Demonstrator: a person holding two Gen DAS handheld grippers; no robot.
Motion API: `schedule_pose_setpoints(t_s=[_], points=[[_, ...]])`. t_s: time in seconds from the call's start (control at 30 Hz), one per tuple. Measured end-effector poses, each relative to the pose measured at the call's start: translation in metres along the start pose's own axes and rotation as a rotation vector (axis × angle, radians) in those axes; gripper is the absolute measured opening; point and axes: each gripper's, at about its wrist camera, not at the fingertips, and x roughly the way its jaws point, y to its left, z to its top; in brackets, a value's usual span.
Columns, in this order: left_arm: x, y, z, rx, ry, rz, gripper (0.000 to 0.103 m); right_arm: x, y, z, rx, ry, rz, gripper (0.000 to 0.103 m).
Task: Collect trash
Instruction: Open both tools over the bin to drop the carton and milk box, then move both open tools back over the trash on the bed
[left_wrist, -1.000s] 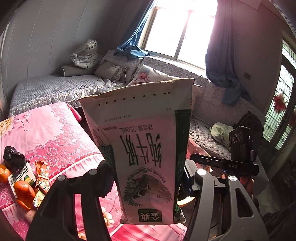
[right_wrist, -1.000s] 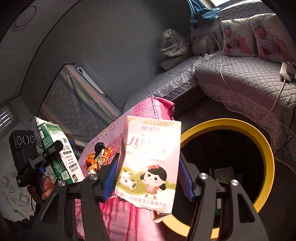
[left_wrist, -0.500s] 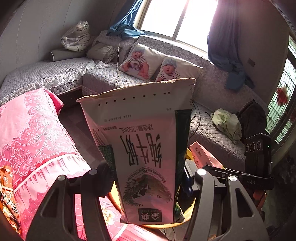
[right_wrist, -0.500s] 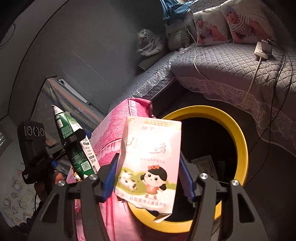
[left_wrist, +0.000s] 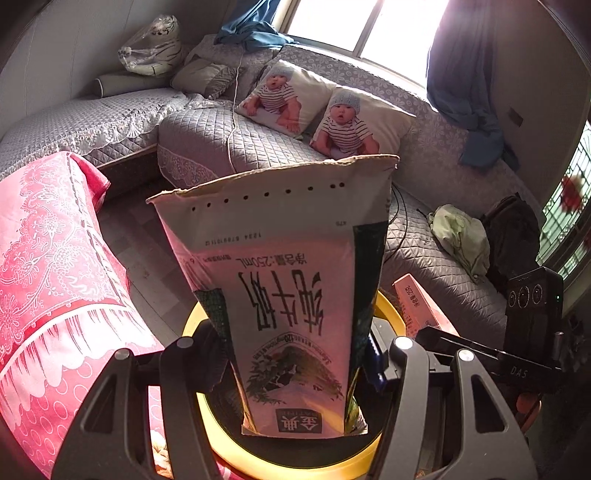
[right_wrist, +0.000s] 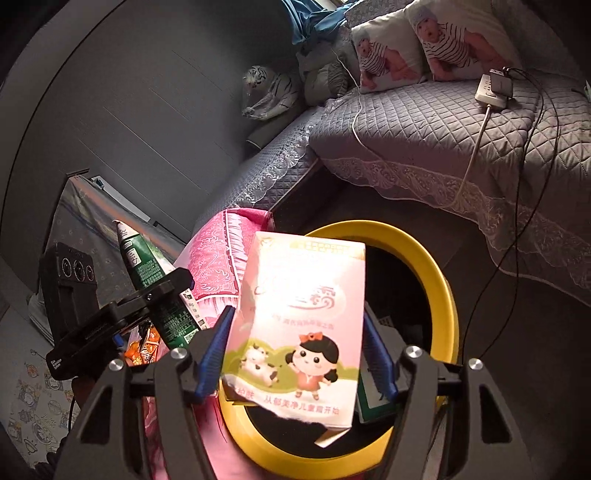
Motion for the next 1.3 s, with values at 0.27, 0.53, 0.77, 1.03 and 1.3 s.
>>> schedule_pose_setpoints(t_s=[0.27,0.53,0.77,1.03,1.3], points=[[-0.011,0.023,-0.004,-0.075,-0.028,0.001,0.073,-0.016,0.001,0.009,0.002,-0.051,0.001,0.071],[-0.046,0.034,-0.004,-0.112,-0.102,0.006,0.081,-0.030,0.007,0.009,0.012,-0.077,0.032,0.071],[-0.108,0.050,-0.010,-0.132,-0.224,0.070,0.082,-0.028,0.027,0.007,-0.034,-0.055,0.056,0.072],[-0.220,0.092,-0.027,-0.223,-0.426,0.114,0.085,0.005,0.070,-0.007,-0.112,0.042,0.099,0.072],[-0.349,0.134,-0.052,-0.264,-0.648,0.262,0.088,0.049,0.160,-0.040,-0.321,0.171,0.177,0.072]])
